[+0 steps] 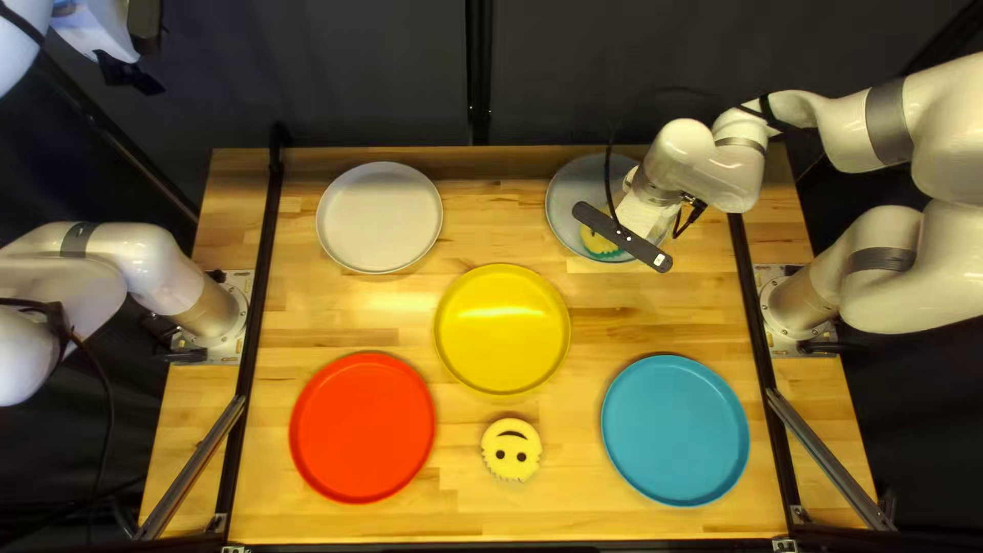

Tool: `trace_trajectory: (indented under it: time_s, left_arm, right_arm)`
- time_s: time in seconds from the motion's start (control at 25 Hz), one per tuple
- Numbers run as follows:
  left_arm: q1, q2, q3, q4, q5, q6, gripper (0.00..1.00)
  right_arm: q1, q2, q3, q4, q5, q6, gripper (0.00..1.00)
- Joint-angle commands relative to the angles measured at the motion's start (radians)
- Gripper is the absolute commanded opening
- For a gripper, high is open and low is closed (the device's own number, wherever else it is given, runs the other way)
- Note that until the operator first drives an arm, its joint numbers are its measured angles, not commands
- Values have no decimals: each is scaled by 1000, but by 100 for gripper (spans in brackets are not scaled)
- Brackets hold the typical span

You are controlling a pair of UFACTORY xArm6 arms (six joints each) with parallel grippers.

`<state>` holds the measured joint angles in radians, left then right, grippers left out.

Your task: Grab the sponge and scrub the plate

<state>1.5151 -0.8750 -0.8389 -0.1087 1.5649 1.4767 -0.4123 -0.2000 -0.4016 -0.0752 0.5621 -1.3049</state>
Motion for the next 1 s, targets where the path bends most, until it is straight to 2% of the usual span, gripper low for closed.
trace_trajectory:
  time_s: [0.04, 0.4, 0.6, 0.84, 1.0]
  left_arm:
    - [0, 0, 0, 0, 0, 0, 100]
    - [0, 0, 0, 0, 0, 0, 100]
    - [0, 0, 0, 0, 0, 0, 100]
    - [0, 0, 0, 0, 0, 0, 100]
    - [0, 0, 0, 0, 0, 0, 100]
  right_arm:
    - [-40, 34, -21, 13, -16, -41, 0]
    - [-174, 117, -111, 32, -6, -159, 0]
    - [-208, 144, -141, 45, -3, -191, 0]
    - [-190, 120, -124, 67, 4, -190, 0]
    - [-121, 56, -106, 77, 64, -128, 0]
